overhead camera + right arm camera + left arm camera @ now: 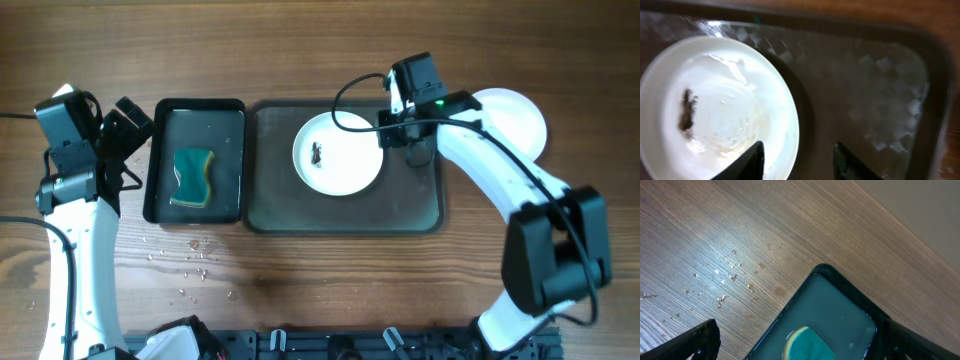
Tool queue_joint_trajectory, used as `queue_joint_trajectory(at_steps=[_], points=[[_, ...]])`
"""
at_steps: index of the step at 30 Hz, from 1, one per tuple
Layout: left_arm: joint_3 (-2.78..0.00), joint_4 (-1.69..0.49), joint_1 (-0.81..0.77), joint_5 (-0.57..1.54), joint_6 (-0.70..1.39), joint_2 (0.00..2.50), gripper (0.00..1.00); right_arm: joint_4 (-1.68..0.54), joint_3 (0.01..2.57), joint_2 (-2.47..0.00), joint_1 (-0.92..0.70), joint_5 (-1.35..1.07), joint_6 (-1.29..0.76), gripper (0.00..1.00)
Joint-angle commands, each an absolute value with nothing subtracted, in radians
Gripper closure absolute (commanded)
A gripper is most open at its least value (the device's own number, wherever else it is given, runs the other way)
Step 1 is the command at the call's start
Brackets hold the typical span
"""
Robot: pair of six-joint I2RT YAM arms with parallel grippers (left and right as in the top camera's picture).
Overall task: Clean dirty plates on tray and stack at the side
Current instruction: 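Hold the stained plate rim on the dark tray with the right gripper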
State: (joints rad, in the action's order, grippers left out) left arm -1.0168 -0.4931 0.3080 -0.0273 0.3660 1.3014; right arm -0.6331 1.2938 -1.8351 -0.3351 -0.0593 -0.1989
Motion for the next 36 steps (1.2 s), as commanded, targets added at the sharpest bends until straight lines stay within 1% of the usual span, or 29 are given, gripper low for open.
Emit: queue_joint_trajectory(at_steps=[1,3,5,7,13,14,18,20,21,33,35,36], points=[[-1.027,-0.491,0.313,-0.019,0.378,1.296,0.0,-0.617,1.294,-1.903,-0.339,-0.082,-0.187,0.63],[-1.027,-0.491,0.313,-0.019,0.378,1.296,0.0,-0.603,1.294,-1.925,-0.339,-0.131,-0.186,0.7],[-1.027,-0.491,0.313,-0.019,0.378,1.296,0.0,-0.598,1.294,-1.937,-0.339,-0.158,-0.187,0.71],[-1.027,-0.491,0.312,-0.019,0.378,1.296,0.0,-0.593,1.292,-1.946,-0.339,-0.157,-0.187,0.76],[-1.027,-0.491,0.313,-0.019,0.378,1.296,0.0,-0.53,1.258,-1.98,-0.339,-0.157,-0.194,0.8],[-1.027,-0.491,0.313,-0.019,0.378,1.296,0.0,-0.524,1.258,-1.987,-0.339,-0.157,-0.195,0.83],[-1.027,-0.491,0.313,-0.019,0.378,1.296,0.0,-0.523,1.258,-1.988,-0.339,-0.148,-0.21,0.85],[-1.027,-0.491,0.313,-0.019,0.378,1.296,0.0,-0.522,1.258,-1.988,-0.339,-0.149,-0.211,0.9],[-1.027,-0.491,0.313,-0.019,0.379,1.296,0.0,-0.52,1.258,-1.988,-0.339,-0.15,-0.213,0.96],[-1.027,-0.491,0.313,-0.019,0.378,1.296,0.0,-0.487,1.26,-1.964,-0.339,-0.154,-0.385,0.95],[-1.027,-0.491,0.313,-0.019,0.379,1.296,0.0,-0.491,1.26,-1.959,-0.339,-0.154,-0.385,0.87],[-1.027,-0.491,0.313,-0.019,0.378,1.296,0.0,-0.491,1.26,-1.959,-0.339,-0.154,-0.381,0.78]])
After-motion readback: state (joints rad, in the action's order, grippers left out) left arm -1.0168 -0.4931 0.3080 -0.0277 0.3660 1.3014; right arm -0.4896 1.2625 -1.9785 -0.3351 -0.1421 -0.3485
